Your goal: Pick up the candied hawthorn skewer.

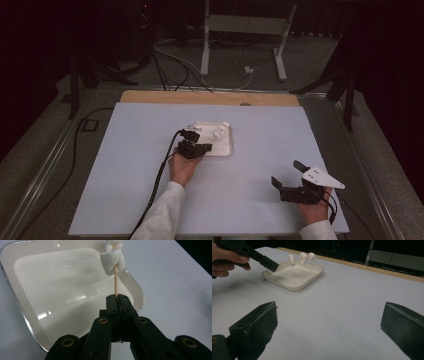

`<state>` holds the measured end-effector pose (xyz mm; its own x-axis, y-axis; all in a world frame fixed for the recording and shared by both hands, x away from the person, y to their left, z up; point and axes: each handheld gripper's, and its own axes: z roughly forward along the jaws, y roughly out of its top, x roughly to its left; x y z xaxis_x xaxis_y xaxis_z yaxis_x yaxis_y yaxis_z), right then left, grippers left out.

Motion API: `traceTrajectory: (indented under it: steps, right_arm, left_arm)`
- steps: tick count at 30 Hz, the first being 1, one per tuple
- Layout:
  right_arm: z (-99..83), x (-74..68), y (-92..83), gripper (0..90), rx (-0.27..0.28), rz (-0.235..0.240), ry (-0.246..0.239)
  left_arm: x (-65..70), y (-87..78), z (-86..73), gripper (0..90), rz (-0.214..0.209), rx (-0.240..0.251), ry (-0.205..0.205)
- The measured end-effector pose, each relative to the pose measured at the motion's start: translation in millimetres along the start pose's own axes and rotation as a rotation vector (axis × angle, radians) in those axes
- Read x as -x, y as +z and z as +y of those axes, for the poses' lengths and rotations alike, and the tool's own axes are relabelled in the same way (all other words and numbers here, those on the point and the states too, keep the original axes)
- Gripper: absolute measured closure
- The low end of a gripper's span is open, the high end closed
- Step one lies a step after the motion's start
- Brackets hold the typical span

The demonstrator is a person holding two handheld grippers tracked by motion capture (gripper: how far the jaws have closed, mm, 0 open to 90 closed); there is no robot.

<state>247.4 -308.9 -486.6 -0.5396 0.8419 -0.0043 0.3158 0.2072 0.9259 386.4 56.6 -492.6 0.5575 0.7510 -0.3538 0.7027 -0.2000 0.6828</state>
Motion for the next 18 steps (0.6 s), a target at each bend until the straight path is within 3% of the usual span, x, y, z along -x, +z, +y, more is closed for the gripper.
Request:
traceTrajectory:
  steps: [18]
  right_arm:
    - [-0.2, -1.0, 0.8, 1.2, -0.002, 0.000, -0.003]
  left_arm:
    - [-9.1, -33.6, -5.3, 90.0, 0.018, 0.050, 0.017]
